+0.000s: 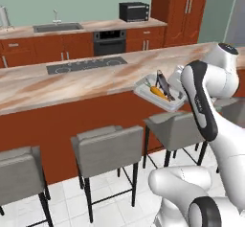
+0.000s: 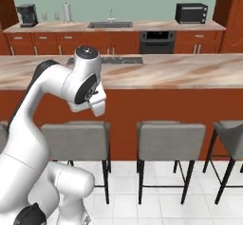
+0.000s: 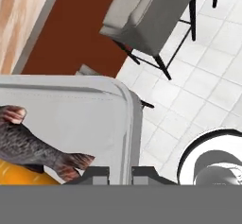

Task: Place the tupperware on the top shelf of the fridge. Make space for the tupperware among the existing items by rearranging them on the shelves if needed. Close the fridge door when finished.

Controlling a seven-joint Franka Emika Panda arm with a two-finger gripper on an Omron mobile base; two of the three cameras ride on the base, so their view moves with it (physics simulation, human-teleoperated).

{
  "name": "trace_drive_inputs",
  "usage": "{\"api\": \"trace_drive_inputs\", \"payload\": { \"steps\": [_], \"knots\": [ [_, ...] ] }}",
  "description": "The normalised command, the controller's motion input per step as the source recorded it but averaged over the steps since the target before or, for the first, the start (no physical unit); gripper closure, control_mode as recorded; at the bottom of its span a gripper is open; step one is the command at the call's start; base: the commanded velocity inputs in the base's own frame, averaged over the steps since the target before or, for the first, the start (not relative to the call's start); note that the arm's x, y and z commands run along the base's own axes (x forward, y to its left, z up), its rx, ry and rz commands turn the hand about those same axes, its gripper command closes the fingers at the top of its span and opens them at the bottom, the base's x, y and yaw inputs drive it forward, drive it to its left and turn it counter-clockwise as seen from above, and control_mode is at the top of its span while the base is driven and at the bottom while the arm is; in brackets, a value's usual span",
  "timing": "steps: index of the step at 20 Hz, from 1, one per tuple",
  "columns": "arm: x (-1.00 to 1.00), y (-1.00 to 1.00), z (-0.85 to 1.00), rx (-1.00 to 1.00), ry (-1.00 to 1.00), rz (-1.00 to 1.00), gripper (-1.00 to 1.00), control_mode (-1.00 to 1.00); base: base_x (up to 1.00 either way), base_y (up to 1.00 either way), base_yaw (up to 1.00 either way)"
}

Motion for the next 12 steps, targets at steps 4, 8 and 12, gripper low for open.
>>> {"api": "trace_drive_inputs", "payload": {
  "steps": [4, 8, 12],
  "knots": [
    [0.0, 0.0, 0.0, 0.0, 0.0, 0.0, 1.0, 1.0, -0.21, -0.74, -0.62],
    [0.0, 0.0, 0.0, 0.0, 0.0, 0.0, 1.0, 1.0, 0.0, -0.71, -0.7],
    [0.0, 0.0, 0.0, 0.0, 0.0, 0.0, 1.0, 1.0, 0.0, -0.72, -0.72]
  ]
}}
